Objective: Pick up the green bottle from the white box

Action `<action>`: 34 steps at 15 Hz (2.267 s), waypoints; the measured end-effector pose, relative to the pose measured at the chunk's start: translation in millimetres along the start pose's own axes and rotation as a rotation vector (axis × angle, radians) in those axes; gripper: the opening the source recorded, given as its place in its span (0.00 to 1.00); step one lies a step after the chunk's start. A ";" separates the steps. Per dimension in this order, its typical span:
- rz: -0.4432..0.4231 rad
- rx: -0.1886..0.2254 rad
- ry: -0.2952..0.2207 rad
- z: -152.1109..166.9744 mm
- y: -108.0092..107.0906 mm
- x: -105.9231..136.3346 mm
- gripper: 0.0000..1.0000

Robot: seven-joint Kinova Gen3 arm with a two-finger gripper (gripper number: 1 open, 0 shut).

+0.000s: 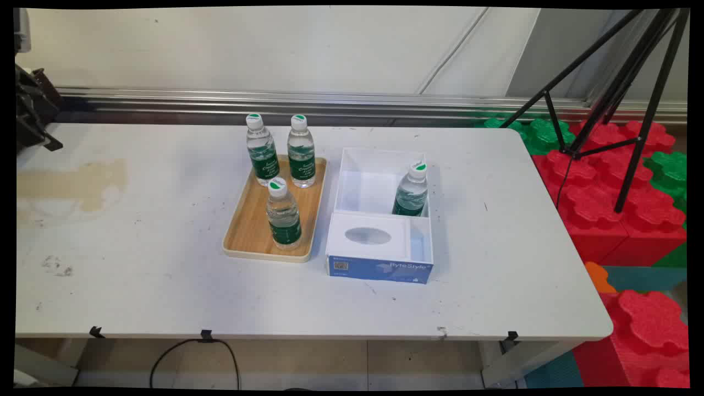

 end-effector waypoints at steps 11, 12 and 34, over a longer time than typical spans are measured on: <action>-0.166 -0.203 0.231 -1.7 45.8 101.4 1.00; -0.179 -0.229 0.260 -0.6 52.8 116.4 1.00; 0.106 -0.497 0.676 134.9 174.9 319.5 1.00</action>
